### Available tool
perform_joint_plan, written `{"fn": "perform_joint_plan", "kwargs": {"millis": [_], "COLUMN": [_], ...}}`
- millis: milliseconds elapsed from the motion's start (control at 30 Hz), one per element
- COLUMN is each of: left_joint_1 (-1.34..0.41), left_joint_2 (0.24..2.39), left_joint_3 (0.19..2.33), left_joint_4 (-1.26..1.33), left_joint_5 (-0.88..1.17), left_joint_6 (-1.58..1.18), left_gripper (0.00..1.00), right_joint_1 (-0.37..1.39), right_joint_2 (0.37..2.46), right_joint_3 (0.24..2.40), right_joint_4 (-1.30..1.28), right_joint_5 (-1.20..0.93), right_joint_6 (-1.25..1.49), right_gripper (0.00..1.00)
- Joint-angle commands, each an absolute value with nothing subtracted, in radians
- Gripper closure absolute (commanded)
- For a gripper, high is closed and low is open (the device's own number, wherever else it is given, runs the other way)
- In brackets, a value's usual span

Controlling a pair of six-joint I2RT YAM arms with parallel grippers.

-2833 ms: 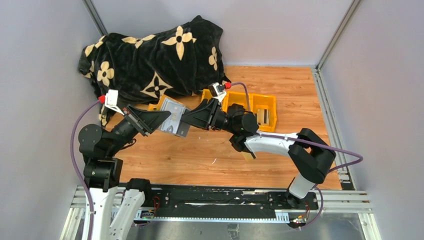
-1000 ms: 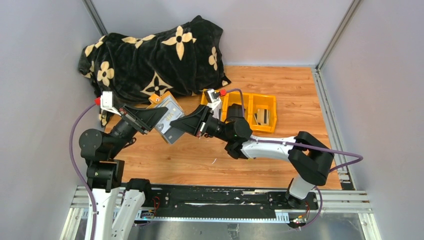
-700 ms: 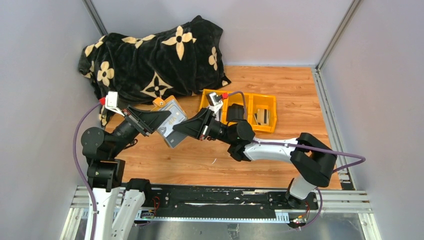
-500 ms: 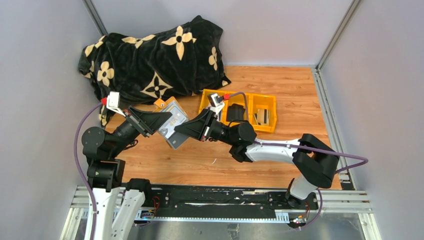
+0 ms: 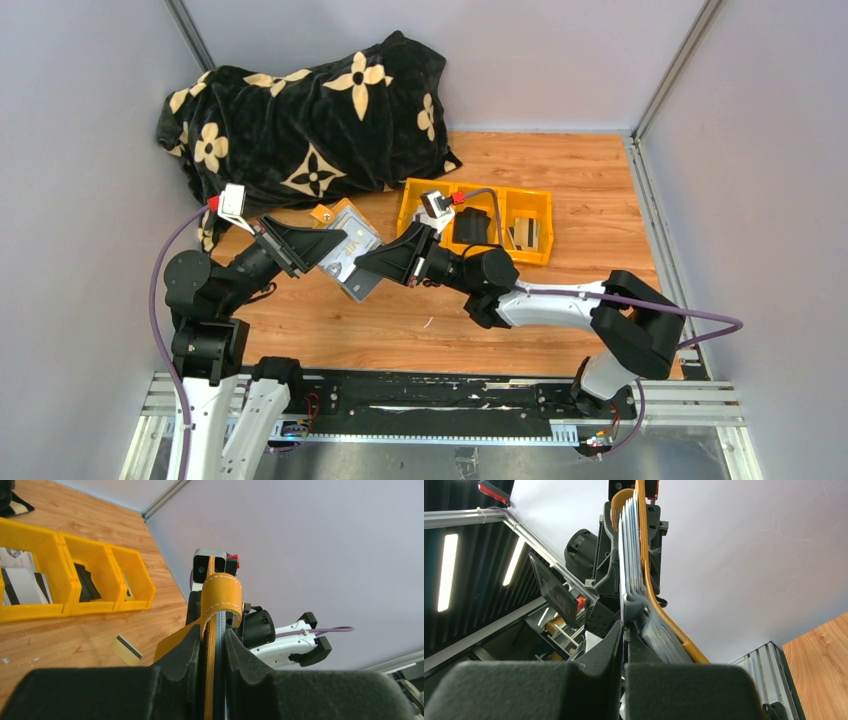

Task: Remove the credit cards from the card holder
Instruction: Remove the credit card from the card holder.

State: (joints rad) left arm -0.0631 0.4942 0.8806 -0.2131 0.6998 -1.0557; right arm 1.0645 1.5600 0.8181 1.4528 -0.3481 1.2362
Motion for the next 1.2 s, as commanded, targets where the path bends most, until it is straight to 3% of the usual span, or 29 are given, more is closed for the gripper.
{"fn": "perform_joint_plan", "kwargs": {"millis": [0,533,633,733,833,1000,1167], "left_joint_1": [-0.061,-0.061,-0.06,-0.061,-0.061,-0.06,-0.061], "left_joint_2": [0.493,0.494,0.491,0.49,0.489,0.487,0.481], "left_joint_3": [0.915,0.936,0.929,0.926,0.928,0.935,0.921], "left_joint_4": [-0.221,-0.223,-0.224,-0.222,-0.223,-0.224,-0.201], "left_joint_5": [0.68,0.68,0.68,0.677,0.678,0.686,0.703], "left_joint_6": [-1.029,-0.997,-0.991,-0.987,-0.984,-0.96,-0.96], "left_gripper": [1.0,1.0,1.0,1.0,1.0,1.0,1.0], "right_joint_1": [1.063,1.051,1.051,1.051,1.051,0.965,0.847], "right_joint_2": [1.506,1.465,1.475,1.49,1.507,1.458,1.316], "right_joint_3": [0.798,0.731,0.764,0.793,0.81,0.771,0.764], "right_joint_4": [1.595,1.595,1.595,1.596,1.595,1.574,1.241], "right_joint_5": [-0.383,-0.372,-0.4,-0.405,-0.401,-0.42,-0.498], "right_joint_6": [1.224,1.23,1.24,1.253,1.264,1.307,1.162], "right_gripper": [1.0,1.0,0.9,0.72,0.63,0.32,0.26]}}
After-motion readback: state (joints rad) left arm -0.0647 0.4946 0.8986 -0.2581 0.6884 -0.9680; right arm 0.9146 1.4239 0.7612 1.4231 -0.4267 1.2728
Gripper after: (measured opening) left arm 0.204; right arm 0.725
